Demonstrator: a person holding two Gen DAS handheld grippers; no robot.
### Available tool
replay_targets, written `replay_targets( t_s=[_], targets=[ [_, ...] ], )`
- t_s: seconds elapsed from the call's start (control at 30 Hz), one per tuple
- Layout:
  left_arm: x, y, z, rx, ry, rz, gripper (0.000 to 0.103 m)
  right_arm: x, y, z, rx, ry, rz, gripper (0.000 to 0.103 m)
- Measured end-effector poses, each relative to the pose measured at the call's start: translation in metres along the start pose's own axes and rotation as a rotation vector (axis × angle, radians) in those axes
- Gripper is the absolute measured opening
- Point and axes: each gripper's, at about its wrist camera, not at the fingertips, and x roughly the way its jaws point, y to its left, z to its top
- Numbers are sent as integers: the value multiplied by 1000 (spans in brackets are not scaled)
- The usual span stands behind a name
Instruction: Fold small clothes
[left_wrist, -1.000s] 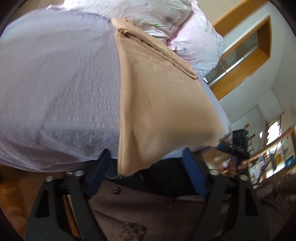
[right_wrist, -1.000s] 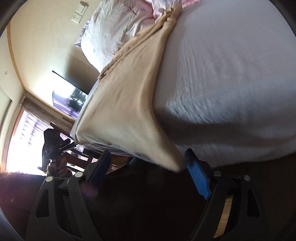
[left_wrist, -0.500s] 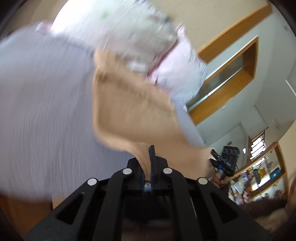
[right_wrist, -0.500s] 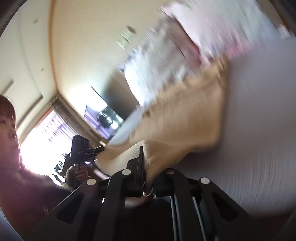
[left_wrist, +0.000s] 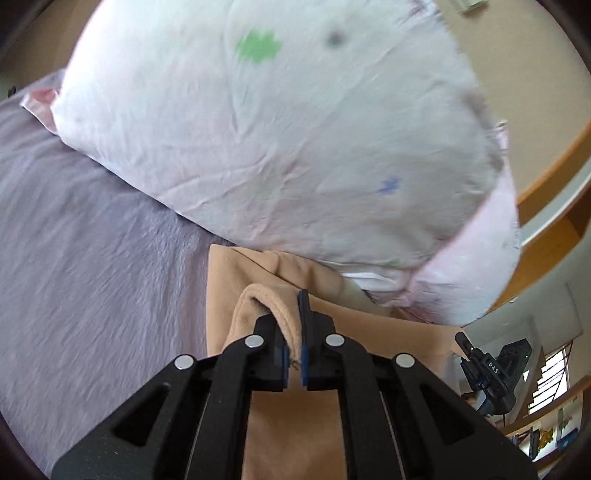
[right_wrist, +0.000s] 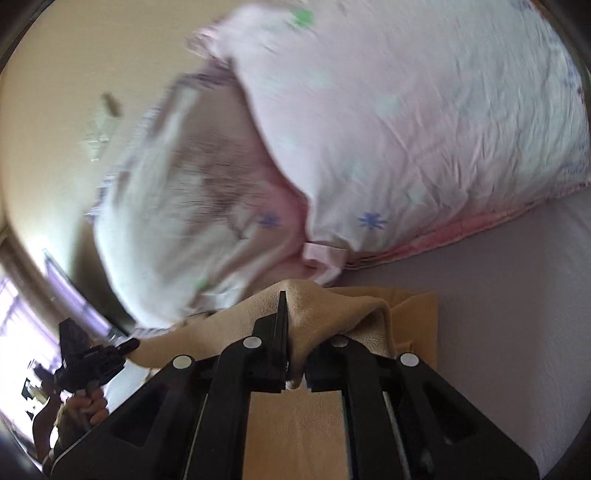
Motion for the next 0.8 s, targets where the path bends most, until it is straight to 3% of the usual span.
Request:
replay_targets(
  t_s=[0.07, 0.1, 0.13, 0.2, 0.27, 0.33, 0.4, 0.47, 0.5, 0.67, 0.73, 0.8],
  targets=[
    [15, 6, 6, -32, 7, 10, 5, 18, -12, 3, 85, 28, -39, 7],
    [21, 11, 8, -61, 12, 4, 5, 28, -15, 4, 124, 44, -61, 15],
    [24, 16, 10, -92, 17, -11, 6, 30, -20, 4, 166, 48, -111, 39],
    [22, 28, 9, -177, 26, -94, 22, 24, -24, 7, 182, 11, -132, 71],
    [8, 34, 8, -220, 9, -150, 45, 7, -22, 7, 163, -39, -66, 72],
    [-7, 31, 8, -190, -6, -138, 54, -1, -17, 1, 163, -11, 15, 72],
    [-23, 25, 4, -137, -5, -106, 55, 3, -15, -8, 167, 56, 57, 72],
    [-33, 21, -5, -92, 25, -61, 58, 27, -19, -24, 143, 230, -93, 70],
    [-35, 21, -10, -77, 50, -41, 58, 24, -17, -27, 114, 206, -106, 63],
    [-46, 25, -42, -36, 160, 25, 59, -33, -5, -29, 69, -20, -164, 62],
    [-41, 25, -49, -30, 179, 30, 59, -28, -13, -29, 58, 8, -225, 45],
    [-38, 25, -56, -24, 202, 37, 59, -16, -23, -33, 74, 90, -245, 35]
  ],
)
